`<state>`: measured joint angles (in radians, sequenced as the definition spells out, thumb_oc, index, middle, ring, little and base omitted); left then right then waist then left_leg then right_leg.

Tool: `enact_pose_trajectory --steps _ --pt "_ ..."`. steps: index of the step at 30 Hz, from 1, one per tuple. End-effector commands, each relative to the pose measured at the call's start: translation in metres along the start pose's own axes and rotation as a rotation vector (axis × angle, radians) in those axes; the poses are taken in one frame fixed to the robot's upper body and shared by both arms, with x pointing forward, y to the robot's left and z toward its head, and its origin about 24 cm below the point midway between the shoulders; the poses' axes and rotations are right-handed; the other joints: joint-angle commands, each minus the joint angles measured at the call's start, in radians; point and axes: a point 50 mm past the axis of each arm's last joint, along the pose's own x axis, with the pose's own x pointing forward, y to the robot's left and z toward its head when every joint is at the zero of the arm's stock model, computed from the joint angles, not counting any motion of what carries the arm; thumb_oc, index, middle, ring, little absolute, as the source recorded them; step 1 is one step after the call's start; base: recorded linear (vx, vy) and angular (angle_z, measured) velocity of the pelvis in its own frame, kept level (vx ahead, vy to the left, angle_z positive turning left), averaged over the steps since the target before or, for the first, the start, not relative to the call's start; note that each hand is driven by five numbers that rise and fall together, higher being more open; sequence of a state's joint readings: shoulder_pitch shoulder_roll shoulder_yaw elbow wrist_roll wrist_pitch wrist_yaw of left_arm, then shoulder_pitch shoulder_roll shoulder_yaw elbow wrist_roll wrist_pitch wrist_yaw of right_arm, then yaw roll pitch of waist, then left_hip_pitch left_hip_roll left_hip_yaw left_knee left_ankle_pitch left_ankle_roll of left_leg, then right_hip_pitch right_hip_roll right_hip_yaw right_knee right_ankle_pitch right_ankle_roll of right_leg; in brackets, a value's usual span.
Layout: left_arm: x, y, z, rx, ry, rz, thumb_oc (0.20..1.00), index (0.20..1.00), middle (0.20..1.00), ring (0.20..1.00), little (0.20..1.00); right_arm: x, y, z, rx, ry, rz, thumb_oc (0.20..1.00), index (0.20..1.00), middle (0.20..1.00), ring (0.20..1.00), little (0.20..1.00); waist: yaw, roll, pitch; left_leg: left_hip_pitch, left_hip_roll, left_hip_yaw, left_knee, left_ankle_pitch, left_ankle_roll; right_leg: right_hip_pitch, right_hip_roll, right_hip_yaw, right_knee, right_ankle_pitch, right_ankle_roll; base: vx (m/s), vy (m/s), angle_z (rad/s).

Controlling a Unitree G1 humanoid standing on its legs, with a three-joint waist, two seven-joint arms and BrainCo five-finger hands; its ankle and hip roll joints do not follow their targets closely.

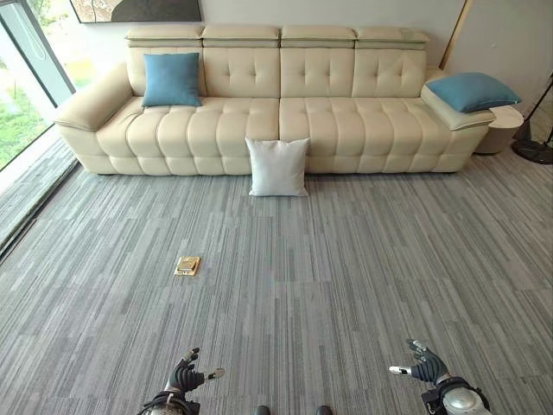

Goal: Pick up all the scattered cushions and arrange them neatly on the sofa.

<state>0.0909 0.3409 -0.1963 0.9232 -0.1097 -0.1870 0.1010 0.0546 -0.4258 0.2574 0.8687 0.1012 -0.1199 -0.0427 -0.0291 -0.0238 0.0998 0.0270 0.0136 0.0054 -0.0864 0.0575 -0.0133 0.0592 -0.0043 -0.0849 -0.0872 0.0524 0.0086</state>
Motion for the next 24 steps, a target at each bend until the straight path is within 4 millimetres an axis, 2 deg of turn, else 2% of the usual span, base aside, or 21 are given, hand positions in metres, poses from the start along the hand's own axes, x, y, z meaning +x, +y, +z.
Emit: enact_pose_trajectory --steps 1,5,14,18,21,24 --pt "0.011 0.008 0.033 -0.021 -0.114 0.032 1.0 1.0 1.0 1.0 1.0 0.007 -0.01 0.02 0.065 -0.064 -0.062 1.0 1.0 1.0 1.0 1.0 -0.013 -0.036 -0.002 0.0 -0.017 0.015 0.046 -0.084 -0.033 -0.03 -0.05 -0.008 0.056 -0.081 0.083 0.03 0.001 0.04" --pt "0.009 0.007 0.026 -0.019 -0.09 0.027 1.0 1.0 1.0 1.0 1.0 0.006 -0.007 0.011 0.062 -0.029 -0.061 1.0 1.0 1.0 1.0 1.0 -0.013 -0.032 -0.011 0.024 -0.013 0.019 0.027 -0.089 -0.024 -0.017 -0.042 0.003 0.049 -0.081 0.084 0.07 0.034 0.08" --pt "0.007 0.02 0.025 -0.034 -0.097 0.068 1.0 1.0 1.0 1.0 1.0 0.007 -0.005 0.016 0.063 -0.048 -0.05 1.0 1.0 1.0 1.0 1.0 -0.003 -0.046 -0.015 0.063 -0.018 0.05 0.02 -0.116 -0.01 0.006 -0.048 0.033 0.053 -0.086 0.095 0.06 0.043 -0.09" --pt "0.007 0.028 0.031 -0.077 -0.127 0.106 1.0 1.0 1.0 1.0 1.0 0.01 -0.005 0.027 0.075 -0.081 -0.052 1.0 1.0 1.0 1.0 1.0 0.008 -0.054 -0.008 0.034 -0.029 0.068 0.084 -0.15 0.005 -0.011 -0.062 0.043 0.086 -0.093 0.106 0.06 0.094 -0.11" --pt "0.005 0.036 0.042 -0.113 -0.184 0.132 1.0 1.0 1.0 1.0 1.0 0.014 -0.005 0.045 0.072 -0.131 -0.05 1.0 1.0 1.0 1.0 1.0 0.029 -0.066 0.01 -0.02 -0.046 0.09 0.168 -0.192 0.027 -0.058 -0.082 0.068 0.145 -0.086 0.135 0.04 0.19 -0.28" --pt "0.005 0.038 0.044 -0.119 -0.194 0.139 1.0 1.0 1.0 1.0 1.0 0.016 -0.002 0.051 0.063 -0.147 -0.041 1.0 1.0 1.0 1.0 1.0 0.035 -0.067 0.017 -0.024 -0.053 0.094 0.175 -0.204 0.038 -0.089 -0.093 0.071 0.196 -0.078 0.153 0.04 0.157 -0.35"
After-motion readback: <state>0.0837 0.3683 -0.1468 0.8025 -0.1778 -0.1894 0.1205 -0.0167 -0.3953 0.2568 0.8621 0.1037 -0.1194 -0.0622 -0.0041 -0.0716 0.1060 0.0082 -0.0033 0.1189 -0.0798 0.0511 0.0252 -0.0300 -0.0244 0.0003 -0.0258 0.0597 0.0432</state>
